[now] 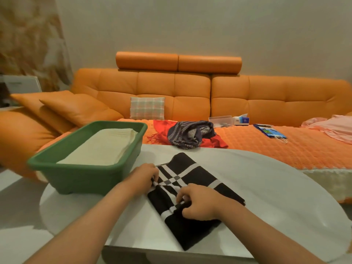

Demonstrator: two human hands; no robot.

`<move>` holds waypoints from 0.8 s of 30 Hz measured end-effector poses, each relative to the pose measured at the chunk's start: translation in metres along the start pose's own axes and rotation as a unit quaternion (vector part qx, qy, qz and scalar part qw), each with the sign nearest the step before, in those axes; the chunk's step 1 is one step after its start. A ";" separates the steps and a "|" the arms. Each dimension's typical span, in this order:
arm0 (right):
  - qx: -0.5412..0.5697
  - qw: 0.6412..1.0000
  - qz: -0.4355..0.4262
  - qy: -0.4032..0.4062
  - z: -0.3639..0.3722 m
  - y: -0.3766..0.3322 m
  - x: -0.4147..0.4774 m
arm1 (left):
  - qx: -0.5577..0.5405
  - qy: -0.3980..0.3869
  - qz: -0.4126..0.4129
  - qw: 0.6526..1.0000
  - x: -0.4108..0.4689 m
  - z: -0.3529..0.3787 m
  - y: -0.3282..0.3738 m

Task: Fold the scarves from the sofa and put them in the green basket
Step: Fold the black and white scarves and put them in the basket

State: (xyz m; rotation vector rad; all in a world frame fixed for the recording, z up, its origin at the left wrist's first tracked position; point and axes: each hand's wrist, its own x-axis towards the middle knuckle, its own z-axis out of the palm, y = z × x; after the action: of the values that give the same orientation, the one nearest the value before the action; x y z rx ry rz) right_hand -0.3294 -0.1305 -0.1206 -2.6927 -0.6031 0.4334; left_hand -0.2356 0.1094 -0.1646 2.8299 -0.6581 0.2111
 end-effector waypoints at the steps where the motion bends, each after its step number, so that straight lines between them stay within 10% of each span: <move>1: -0.013 1.000 0.000 -0.008 0.001 -0.001 0.001 | 0.008 -0.002 -0.007 1.000 0.000 0.003 -0.002; 5: 0.029 1.000 -0.002 -0.009 0.001 -0.004 0.005 | -0.020 -0.004 -0.025 0.999 0.004 0.009 -0.016; 9: 0.120 0.991 -0.037 0.043 -0.005 -0.010 0.007 | 0.081 0.156 0.048 0.983 0.014 -0.004 -0.015; 13: 0.140 0.988 -0.055 -0.025 0.003 -0.015 0.006 | 0.263 -0.082 -0.117 0.954 0.008 -0.012 0.005; 16: 0.169 0.982 -0.041 -0.075 0.011 -0.017 0.005 | 0.315 -0.086 -0.114 0.938 0.002 -0.018 0.025; 20: 0.131 0.979 -0.044 0.150 0.009 -0.008 0.014 | 0.095 0.056 -0.072 0.991 -0.001 -0.015 0.042; 24: -0.096 0.984 -0.040 0.145 0.012 0.028 0.018 | 0.029 -0.174 -0.126 0.976 -0.017 0.010 0.063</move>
State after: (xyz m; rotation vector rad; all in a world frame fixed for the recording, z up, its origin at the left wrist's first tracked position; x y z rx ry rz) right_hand -0.3085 -0.1427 -0.1461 -2.8229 -0.6939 -0.0441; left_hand -0.2780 0.0583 -0.1655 2.9974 -0.3508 -0.3219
